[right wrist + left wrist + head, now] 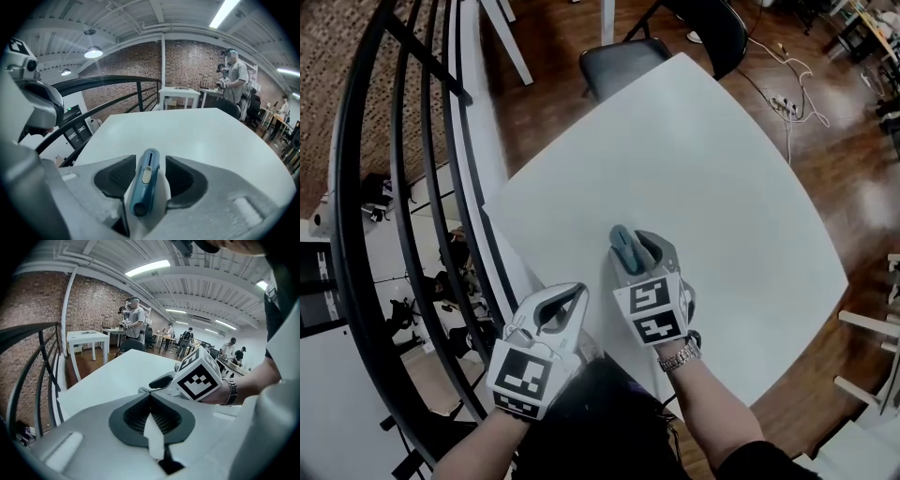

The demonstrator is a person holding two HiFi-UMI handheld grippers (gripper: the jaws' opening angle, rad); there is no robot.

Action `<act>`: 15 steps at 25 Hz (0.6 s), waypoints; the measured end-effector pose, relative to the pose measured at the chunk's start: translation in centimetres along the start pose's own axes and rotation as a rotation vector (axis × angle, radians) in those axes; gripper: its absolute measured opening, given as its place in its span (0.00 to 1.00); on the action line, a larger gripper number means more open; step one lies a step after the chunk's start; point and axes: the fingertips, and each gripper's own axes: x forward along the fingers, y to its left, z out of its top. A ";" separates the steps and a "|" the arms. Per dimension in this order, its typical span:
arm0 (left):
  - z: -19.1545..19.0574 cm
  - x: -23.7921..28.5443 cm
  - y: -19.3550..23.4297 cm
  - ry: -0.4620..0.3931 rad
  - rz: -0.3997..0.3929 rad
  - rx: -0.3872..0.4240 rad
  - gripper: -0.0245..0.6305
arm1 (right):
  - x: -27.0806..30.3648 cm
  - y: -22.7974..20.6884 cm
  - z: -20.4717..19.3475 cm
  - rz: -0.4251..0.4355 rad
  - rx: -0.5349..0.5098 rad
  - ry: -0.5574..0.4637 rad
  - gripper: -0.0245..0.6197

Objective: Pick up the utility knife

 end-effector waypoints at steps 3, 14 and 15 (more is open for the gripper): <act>0.1 0.2 0.0 0.001 -0.003 -0.002 0.06 | 0.5 0.3 -0.2 0.017 -0.006 0.026 0.32; -0.1 0.0 -0.4 -0.004 0.010 0.000 0.06 | 0.6 -0.1 -0.7 -0.008 -0.007 0.040 0.25; -0.1 -0.1 -0.4 -0.006 0.013 0.001 0.06 | 0.4 -0.2 -0.6 -0.013 -0.007 0.034 0.25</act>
